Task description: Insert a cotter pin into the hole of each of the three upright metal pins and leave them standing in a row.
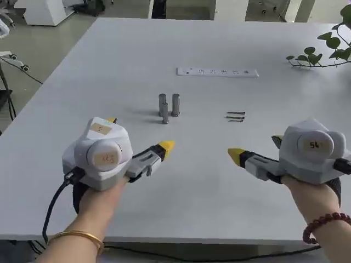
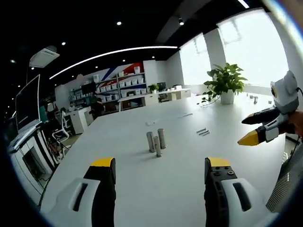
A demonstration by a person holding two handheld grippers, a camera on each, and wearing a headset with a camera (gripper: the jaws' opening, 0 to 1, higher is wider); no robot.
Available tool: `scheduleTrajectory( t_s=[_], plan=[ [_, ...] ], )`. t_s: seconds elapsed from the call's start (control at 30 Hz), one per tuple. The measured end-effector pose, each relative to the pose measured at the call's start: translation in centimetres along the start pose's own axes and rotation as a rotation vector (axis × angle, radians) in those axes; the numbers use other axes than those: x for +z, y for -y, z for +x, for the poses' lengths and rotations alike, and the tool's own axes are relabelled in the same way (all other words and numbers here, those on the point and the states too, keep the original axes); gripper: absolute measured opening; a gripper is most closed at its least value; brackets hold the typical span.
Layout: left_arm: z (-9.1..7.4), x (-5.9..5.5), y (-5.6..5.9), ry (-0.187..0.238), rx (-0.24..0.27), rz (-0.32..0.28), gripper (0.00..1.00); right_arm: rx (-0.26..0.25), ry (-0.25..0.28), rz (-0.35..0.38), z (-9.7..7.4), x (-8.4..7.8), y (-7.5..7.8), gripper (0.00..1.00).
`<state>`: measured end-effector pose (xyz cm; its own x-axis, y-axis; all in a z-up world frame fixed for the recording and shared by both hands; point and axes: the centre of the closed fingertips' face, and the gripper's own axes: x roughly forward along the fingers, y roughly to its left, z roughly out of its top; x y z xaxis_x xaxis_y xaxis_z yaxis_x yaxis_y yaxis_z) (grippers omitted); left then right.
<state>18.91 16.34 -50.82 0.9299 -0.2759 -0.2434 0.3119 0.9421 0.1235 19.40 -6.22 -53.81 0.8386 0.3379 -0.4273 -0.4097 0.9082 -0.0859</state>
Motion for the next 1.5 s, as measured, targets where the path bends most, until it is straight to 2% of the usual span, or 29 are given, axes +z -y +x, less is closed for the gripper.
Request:
scheduleTrajectory(
  t_s=[0.23, 0.43, 0.67, 1.03, 1.2, 1.5],
  plan=[
    [-0.01, 0.39, 0.29, 0.015, -0.006, 0.024, 0.78, 0.01, 0.007, -0.01, 0.23, 0.09, -0.35, 0.65],
    [-0.03, 0.4, 0.55, 0.009, -0.011, 0.049, 0.78, 0.0, 0.01, -0.021, 0.26, 0.11, -0.15, 0.66],
    [-0.11, 0.58, 0.47, 0.014, -0.007, 0.048, 0.78, 0.002, 0.011, -0.019, 0.27, 0.12, -0.19, 0.67],
    [-0.02, 0.23, 0.25, -0.005, 0.002, 0.058, 0.77, 0.015, 0.001, -0.026, 0.4, -0.04, -0.56, 0.67],
    [-0.14, 0.35, 0.15, 0.002, 0.003, 0.037, 0.76, 0.015, 0.011, -0.02, 0.35, 0.17, -0.57, 0.67],
    [-0.27, 0.71, 0.2, 0.009, 0.003, 0.051, 0.77, 0.027, 0.01, -0.012, 0.33, 0.09, -0.82, 0.68]
  ],
)
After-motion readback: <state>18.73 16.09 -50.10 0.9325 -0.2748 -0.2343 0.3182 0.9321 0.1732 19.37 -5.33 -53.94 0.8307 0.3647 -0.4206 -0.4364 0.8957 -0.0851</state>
